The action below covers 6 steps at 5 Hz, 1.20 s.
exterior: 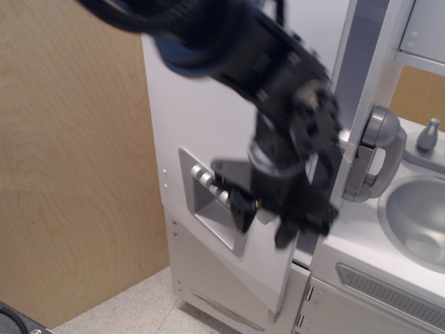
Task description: Open fridge
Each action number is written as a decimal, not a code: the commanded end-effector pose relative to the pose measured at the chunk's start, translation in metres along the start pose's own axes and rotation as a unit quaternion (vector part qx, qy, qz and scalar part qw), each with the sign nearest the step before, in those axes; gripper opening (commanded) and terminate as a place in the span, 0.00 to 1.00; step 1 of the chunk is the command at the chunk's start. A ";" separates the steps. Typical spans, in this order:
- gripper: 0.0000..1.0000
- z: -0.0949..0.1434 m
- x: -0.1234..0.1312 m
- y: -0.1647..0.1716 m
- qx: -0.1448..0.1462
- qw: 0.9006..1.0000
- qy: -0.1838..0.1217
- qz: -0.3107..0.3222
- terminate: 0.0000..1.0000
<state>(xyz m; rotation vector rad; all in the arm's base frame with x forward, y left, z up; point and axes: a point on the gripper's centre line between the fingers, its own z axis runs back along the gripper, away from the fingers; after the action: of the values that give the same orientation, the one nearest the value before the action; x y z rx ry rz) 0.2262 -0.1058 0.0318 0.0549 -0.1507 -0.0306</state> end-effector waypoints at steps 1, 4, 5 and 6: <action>1.00 -0.002 0.019 -0.062 -0.030 0.998 0.006 -0.049 0.00; 1.00 0.001 0.089 -0.067 -0.005 0.998 -0.023 -0.058 0.00; 1.00 0.006 0.103 -0.049 0.026 0.998 -0.030 -0.048 0.00; 1.00 0.009 0.107 -0.027 0.046 0.998 -0.032 -0.041 0.00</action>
<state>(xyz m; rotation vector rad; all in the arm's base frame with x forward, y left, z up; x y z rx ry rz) 0.3231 -0.1320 0.0268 0.1815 -0.1438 -0.1121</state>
